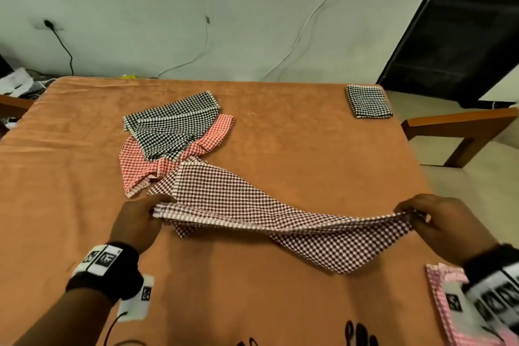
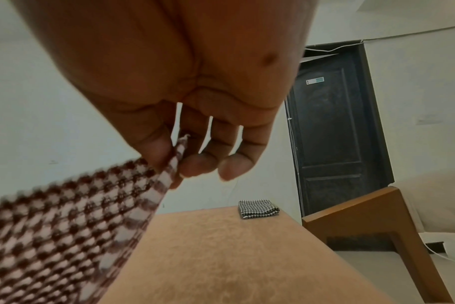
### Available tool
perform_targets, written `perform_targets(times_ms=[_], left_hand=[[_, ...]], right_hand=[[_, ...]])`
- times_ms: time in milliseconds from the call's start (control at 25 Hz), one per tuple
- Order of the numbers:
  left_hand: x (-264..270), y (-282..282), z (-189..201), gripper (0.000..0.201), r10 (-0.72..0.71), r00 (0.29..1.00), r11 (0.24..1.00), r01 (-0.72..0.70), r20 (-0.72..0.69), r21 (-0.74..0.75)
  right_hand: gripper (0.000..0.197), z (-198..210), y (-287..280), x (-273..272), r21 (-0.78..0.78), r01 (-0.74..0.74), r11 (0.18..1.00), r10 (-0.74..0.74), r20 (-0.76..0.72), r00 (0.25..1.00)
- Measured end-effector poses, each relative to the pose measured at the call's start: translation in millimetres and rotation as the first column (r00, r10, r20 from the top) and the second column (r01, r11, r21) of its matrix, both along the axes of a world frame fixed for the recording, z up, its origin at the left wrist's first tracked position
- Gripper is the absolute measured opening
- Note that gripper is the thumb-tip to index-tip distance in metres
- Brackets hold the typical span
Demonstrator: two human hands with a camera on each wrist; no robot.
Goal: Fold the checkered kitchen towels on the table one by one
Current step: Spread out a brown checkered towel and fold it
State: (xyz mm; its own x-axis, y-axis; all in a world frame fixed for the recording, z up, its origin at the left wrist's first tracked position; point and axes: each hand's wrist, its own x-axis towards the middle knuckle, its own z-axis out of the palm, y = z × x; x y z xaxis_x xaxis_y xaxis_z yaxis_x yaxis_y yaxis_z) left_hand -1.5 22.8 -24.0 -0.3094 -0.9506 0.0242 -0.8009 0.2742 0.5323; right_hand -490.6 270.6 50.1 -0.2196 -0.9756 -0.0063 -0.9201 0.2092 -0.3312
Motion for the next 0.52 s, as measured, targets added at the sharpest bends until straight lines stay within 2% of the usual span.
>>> perform_targets(times_ms=[80, 200, 240, 320, 400, 520], left_hand=[[-14, -16, 10, 0.051, 0.065, 0.992, 0.996, -0.058, -0.111, 0.064], [-26, -36, 11, 0.036, 0.186, 0.948, 0.95, -0.106, -0.259, 0.294], [-27, -37, 7, 0.033, 0.217, 0.935, 0.938, -0.121, -0.279, 0.325], [-28, -37, -3, 0.032, 0.233, 0.952, 0.953, -0.183, -0.197, 0.242], [-25, -37, -13, 0.032, 0.201, 0.98, 0.976, -0.199, -0.012, 0.092], [-20, -49, -32, 0.039, 0.156, 0.975, 0.982, -0.17, 0.16, 0.079]], right_hand=[[0.029, 0, -14, -7, -0.014, 0.017, 1.0, -0.017, 0.005, 1.0], [0.026, 3, -26, -9, -0.041, 0.048, 0.998, -0.047, 0.027, 0.999], [0.026, 2, -27, -7, -0.049, 0.056, 0.997, -0.054, 0.05, 0.997], [0.026, -2, -27, 4, -0.041, 0.047, 0.998, -0.044, 0.091, 0.995], [0.027, -11, -27, 15, -0.03, 0.023, 0.999, -0.019, 0.115, 0.993], [0.026, -25, -28, 24, -0.015, 0.029, 0.999, -0.027, 0.139, 0.99]])
